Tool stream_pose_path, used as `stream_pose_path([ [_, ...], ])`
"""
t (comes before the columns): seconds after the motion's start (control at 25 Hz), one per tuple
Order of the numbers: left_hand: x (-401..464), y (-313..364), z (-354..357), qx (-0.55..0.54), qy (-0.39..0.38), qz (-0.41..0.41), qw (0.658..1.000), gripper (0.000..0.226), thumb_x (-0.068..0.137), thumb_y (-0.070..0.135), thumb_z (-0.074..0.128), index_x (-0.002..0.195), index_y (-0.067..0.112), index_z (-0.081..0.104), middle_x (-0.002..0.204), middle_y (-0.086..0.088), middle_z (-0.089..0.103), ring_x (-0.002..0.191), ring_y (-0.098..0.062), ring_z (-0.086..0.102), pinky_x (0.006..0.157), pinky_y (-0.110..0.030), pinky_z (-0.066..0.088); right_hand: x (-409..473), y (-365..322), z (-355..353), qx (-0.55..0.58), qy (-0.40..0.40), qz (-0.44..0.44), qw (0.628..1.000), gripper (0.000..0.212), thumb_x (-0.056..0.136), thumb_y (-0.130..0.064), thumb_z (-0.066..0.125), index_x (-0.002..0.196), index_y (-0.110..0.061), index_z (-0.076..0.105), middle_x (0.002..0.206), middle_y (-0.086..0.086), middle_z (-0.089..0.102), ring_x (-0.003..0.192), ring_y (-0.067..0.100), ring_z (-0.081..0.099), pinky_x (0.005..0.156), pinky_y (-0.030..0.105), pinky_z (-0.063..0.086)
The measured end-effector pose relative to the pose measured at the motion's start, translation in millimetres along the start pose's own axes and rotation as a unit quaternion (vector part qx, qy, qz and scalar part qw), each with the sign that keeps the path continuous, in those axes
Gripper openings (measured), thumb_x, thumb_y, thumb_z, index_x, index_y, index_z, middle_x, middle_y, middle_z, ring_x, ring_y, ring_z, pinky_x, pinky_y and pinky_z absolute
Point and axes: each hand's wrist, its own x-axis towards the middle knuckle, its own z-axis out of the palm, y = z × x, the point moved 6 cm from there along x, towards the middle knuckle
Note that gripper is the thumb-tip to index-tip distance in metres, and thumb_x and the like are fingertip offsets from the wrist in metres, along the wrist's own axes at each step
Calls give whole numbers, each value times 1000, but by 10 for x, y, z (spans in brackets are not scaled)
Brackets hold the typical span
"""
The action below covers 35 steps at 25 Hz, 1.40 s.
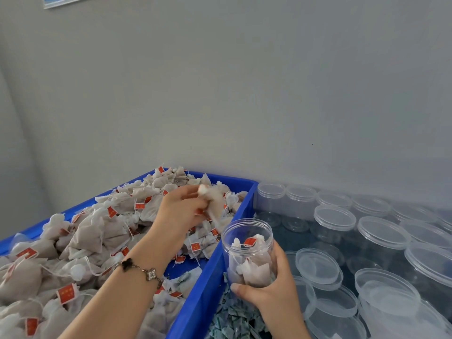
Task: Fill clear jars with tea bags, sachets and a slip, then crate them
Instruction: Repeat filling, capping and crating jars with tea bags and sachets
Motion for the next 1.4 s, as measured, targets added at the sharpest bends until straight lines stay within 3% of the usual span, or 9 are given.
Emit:
stream_pose_path([
  [0.08, -172, 189, 188, 56, -80, 100, 990, 24, 87, 4, 65, 94, 27, 66, 82, 13, 72, 75, -2, 69, 60, -14, 53, -7, -23, 10, 14, -7, -6, 1000, 114, 41, 3, 91, 136, -35, 41, 127, -13, 55, 103, 1, 59, 66, 12, 51],
  [0.24, -430, 134, 599, 422, -191, 282, 840, 17, 90, 23, 62, 96, 35, 72, 90, 23, 66, 85, 10, 53, 77, -6, 39, 1, -68, -10, 33, -2, -11, 999, 111, 41, 5, 88, 133, -36, 43, 115, -17, 62, 99, -2, 61, 69, 18, 54],
  [0.32, -401, 120, 579, 414, -158, 312, 841, 22, 94, 26, 57, 112, 34, 68, 101, 23, 61, 91, 12, 46, 78, -3, 34, -3, -80, -27, 30, 12, -10, 999, 109, 46, 10, 88, 136, -32, 42, 119, -14, 59, 101, -5, 59, 71, 13, 52],
  [0.48, -243, 39, 381, 514, -29, 243, 822, 17, 98, 21, 47, 109, 22, 60, 104, 9, 58, 98, -11, 55, 81, -24, 45, -1, -157, -152, 46, 75, -23, 996, 104, 49, 15, 84, 134, -29, 44, 116, -20, 56, 91, -19, 56, 62, 2, 45],
  [0.68, -525, -527, 856, 759, -268, 222, 550, 13, 94, 10, 49, 93, 9, 62, 108, -11, 58, 105, -29, 54, 85, -36, 39, -19, -176, -382, 36, 183, -32, 982, 115, 51, 10, 85, 143, -36, 33, 136, -10, 48, 121, 9, 49, 96, 36, 48],
  [0.96, -663, -1052, 883, 749, -477, 31, 458, 15, 95, 0, 44, 94, -5, 58, 119, -23, 55, 109, -37, 54, 91, -45, 42, -3, -171, -473, 43, 211, -33, 976, 116, 52, 4, 87, 142, -41, 29, 134, -16, 41, 119, 7, 44, 86, 21, 42],
  [1.08, -658, -964, 933, 728, -476, 45, 491, 25, 93, -2, 47, 68, 1, 46, 75, -17, 50, 72, -34, 53, 76, -47, 48, -1, -167, -448, 33, 205, -24, 978, 117, 50, 4, 88, 143, -39, 30, 137, -13, 42, 121, 9, 44, 96, 32, 42],
  [1.24, -445, -557, 928, 676, -291, 167, 655, 18, 92, 2, 43, 78, 9, 52, 76, -6, 52, 64, -20, 52, 61, -34, 46, 8, -169, -433, 55, 199, -23, 978, 117, 49, 7, 87, 142, -39, 33, 139, -9, 44, 125, 14, 46, 100, 48, 45],
  [1.4, -390, 37, 593, 490, 10, 246, 837, 22, 96, 13, 48, 116, 23, 44, 84, 1, 64, 67, -15, 58, 53, -25, 42, -11, -201, -412, 47, 196, -22, 979, 115, 51, 7, 87, 142, -36, 31, 137, -12, 44, 121, 9, 46, 100, 37, 43],
])
